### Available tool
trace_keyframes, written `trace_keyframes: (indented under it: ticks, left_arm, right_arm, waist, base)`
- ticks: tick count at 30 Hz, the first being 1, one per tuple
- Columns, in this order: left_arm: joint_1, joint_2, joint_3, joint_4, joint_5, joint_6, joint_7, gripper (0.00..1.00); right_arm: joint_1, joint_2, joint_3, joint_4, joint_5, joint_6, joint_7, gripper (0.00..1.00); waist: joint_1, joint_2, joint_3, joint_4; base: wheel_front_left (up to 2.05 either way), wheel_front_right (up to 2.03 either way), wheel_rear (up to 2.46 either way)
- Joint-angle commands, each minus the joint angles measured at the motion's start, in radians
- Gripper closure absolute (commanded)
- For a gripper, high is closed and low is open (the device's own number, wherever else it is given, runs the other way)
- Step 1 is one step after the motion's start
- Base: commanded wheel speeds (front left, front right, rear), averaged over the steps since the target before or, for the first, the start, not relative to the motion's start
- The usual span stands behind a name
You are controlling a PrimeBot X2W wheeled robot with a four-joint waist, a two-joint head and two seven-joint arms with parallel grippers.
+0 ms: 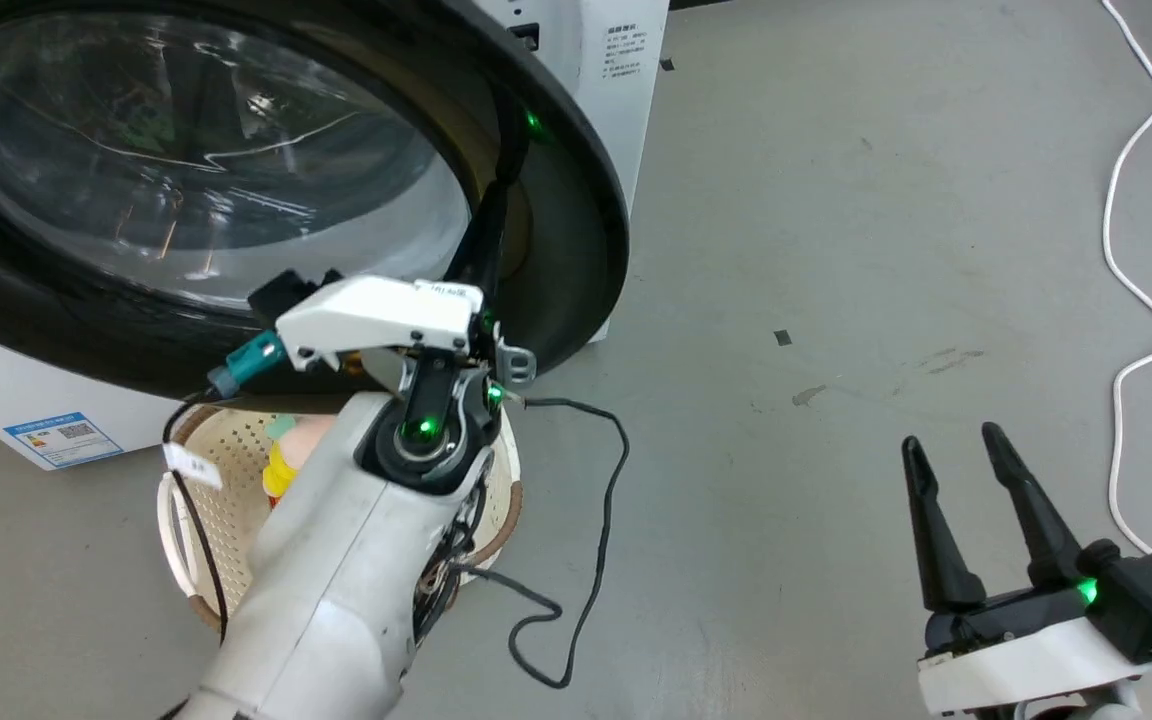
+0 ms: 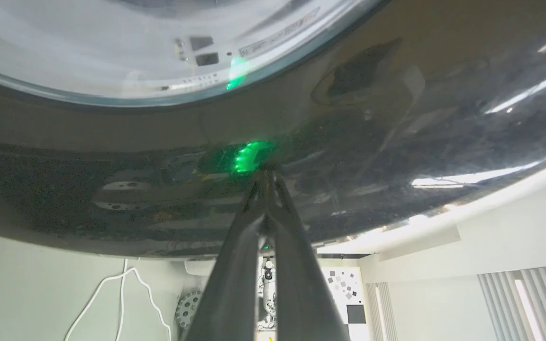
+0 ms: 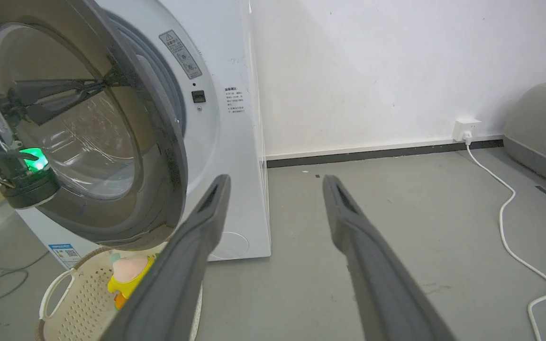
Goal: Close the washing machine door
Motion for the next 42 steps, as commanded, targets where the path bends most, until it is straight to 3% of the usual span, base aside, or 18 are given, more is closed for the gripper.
trace_keyframes:
  ticks: [1, 8, 11, 17, 23, 29, 34, 37, 38, 39, 40, 42]
  left_arm:
    - [-0.023, 0.001, -0.014, 0.021, -0.006, -0.012, -0.006, 1.00]
    - [-0.006, 0.001, -0.086, 0.077, -0.022, -0.052, -0.009, 1.00]
    - [0.040, 0.009, -0.133, 0.071, 0.027, -0.058, -0.007, 1.00]
    - [0.148, 0.111, -0.261, -0.033, 0.227, -0.062, -0.030, 1.00]
    - [0.252, 0.275, -0.297, -0.179, 0.497, -0.038, -0.053, 1.00]
    - [0.388, 0.335, -0.131, -0.373, 0.813, 0.079, -0.054, 1.00]
    - [0.530, 0.308, 0.047, -0.525, 1.067, 0.163, -0.055, 1.00]
    - [0.615, 0.282, 0.120, -0.592, 1.210, 0.188, -0.055, 1.00]
    - [0.641, 0.272, 0.135, -0.609, 1.253, 0.194, -0.055, 0.93]
    - [0.668, 0.260, 0.150, -0.622, 1.292, 0.201, -0.055, 0.41]
    - [0.692, 0.252, 0.158, -0.630, 1.330, 0.204, -0.055, 0.00]
    - [0.737, 0.231, 0.171, -0.638, 1.392, 0.210, -0.055, 0.00]
  right_arm:
    - [-0.014, 0.009, 0.004, 0.003, 0.009, 0.001, -0.004, 0.00]
    - [-0.005, 0.008, -0.010, 0.004, 0.007, 0.001, -0.004, 0.00]
    - [0.004, 0.004, -0.020, -0.001, 0.007, 0.001, -0.004, 0.00]
    - [0.026, -0.007, -0.021, -0.006, 0.001, 0.001, -0.004, 0.00]
    - [0.051, -0.012, -0.028, -0.009, -0.001, 0.001, -0.004, 0.00]
    - [0.066, -0.017, -0.026, -0.015, -0.004, 0.001, -0.004, 0.00]
    - [0.073, -0.026, -0.013, -0.014, -0.003, 0.001, -0.004, 0.00]
    - [0.078, -0.029, -0.009, -0.014, -0.002, 0.001, -0.004, 0.00]
    - [0.080, -0.030, -0.008, -0.014, -0.002, 0.001, -0.004, 0.00]
    - [0.082, -0.031, -0.006, -0.014, -0.001, 0.001, -0.004, 0.00]
    - [0.084, -0.032, -0.005, -0.014, -0.001, 0.001, -0.004, 0.00]
    - [0.088, -0.034, -0.003, -0.012, 0.001, 0.001, -0.004, 0.00]
  waist:
    - [-0.0001, 0.0000, 0.000, 0.003]
    - [-0.0001, 0.0000, -0.040, 0.060]
    - [-0.0001, 0.0000, -0.065, 0.094]
    - [-0.0001, 0.0000, -0.114, 0.166]
    - [-0.0001, 0.0000, -0.153, 0.241]
    - [-0.0001, 0.0000, -0.177, 0.304]
    - [-0.0001, 0.0000, -0.194, 0.335]
    - [-0.0001, 0.0000, -0.202, 0.344]
    - [-0.0001, 0.0000, -0.205, 0.347]
    - [-0.0001, 0.0000, -0.207, 0.348]
    - [-0.0001, 0.0000, -0.208, 0.350]
    - [-0.0001, 0.0000, -0.211, 0.352]
  base:
    - [0.00, 0.00, 0.00]
    - [0.00, 0.00, 0.00]
    - [0.00, 0.00, 0.00]
    - [0.00, 0.00, 0.00]
    - [0.00, 0.00, 0.00]
    - [0.00, 0.00, 0.00]
    - [0.00, 0.00, 0.00]
    - [0.00, 0.00, 0.00]
    - [0.00, 0.00, 0.00]
    - [0.00, 0.00, 0.00]
    - [0.00, 0.00, 0.00]
    - [0.00, 0.00, 0.00]
